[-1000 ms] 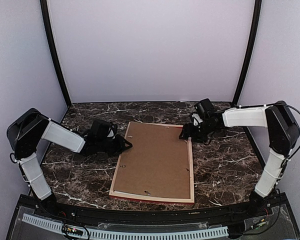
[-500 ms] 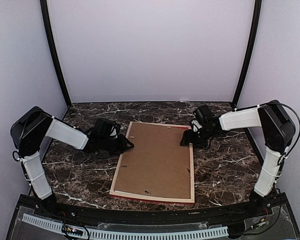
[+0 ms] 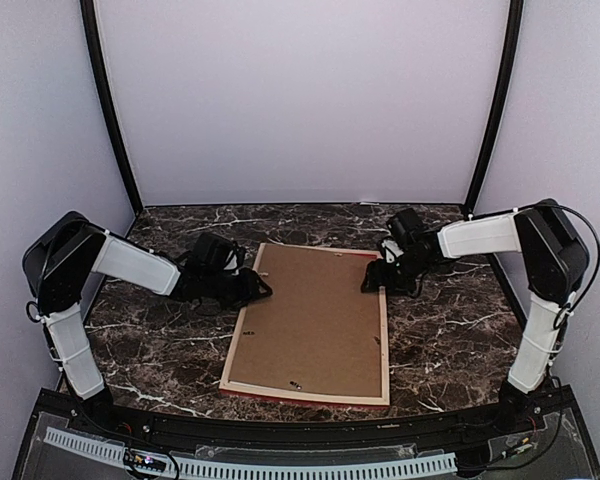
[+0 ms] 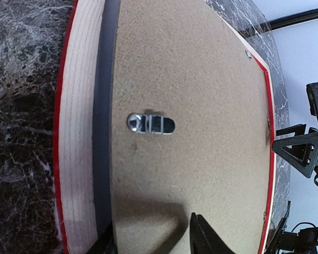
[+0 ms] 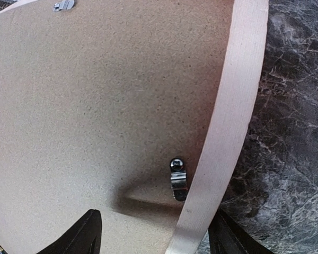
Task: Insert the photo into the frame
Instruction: Press the fastener onto the backboard.
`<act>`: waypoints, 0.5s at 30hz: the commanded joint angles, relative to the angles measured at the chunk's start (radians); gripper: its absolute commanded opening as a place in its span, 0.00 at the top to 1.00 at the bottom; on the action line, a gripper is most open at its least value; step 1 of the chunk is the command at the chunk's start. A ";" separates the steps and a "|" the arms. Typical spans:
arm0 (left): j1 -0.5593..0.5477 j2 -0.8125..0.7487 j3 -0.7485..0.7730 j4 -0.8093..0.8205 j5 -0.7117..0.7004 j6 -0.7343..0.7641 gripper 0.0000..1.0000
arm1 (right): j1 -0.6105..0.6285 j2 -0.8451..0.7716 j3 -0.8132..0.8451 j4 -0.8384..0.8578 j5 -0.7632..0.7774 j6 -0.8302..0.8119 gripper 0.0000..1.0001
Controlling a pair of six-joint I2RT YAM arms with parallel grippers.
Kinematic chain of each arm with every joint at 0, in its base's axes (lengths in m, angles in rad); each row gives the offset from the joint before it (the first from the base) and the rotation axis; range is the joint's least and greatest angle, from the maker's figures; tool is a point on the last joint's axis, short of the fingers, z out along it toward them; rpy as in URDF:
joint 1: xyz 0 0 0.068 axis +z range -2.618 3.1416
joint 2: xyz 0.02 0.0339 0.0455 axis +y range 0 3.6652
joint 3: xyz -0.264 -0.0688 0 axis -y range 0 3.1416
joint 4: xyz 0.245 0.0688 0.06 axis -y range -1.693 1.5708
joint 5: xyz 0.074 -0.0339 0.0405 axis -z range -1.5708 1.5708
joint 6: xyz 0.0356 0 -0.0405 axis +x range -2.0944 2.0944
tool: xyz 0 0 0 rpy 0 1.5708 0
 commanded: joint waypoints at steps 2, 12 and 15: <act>-0.050 0.017 0.019 -0.101 0.024 0.048 0.56 | 0.016 0.024 0.061 0.017 -0.015 -0.040 0.31; -0.057 0.023 0.041 -0.149 -0.015 0.067 0.51 | 0.036 -0.046 0.116 -0.060 0.089 -0.057 0.30; -0.060 0.025 0.043 -0.154 -0.023 0.069 0.50 | 0.065 -0.064 0.127 -0.061 0.093 -0.052 0.29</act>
